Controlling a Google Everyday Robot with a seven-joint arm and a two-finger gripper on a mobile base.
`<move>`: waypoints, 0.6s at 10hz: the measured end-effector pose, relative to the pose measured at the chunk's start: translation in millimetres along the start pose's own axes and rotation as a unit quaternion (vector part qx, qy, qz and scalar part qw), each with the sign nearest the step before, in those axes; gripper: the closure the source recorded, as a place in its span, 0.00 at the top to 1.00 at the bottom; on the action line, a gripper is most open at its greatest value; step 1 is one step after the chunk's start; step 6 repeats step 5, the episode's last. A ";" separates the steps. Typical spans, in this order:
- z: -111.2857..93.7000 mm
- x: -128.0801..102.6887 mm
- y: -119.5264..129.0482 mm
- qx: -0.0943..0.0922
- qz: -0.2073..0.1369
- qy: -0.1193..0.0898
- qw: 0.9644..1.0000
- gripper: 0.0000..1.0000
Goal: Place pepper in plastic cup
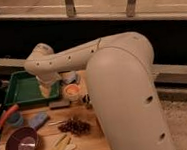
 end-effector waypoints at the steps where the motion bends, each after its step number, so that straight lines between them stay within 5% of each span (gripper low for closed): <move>1: -3.0 16.3 -11.3 0.010 0.031 0.006 0.999 0.74; 3: -11.9 55.6 -35.4 0.035 0.106 0.014 0.994 0.74; 6: -15.1 68.3 -40.6 0.042 0.132 0.016 0.990 0.74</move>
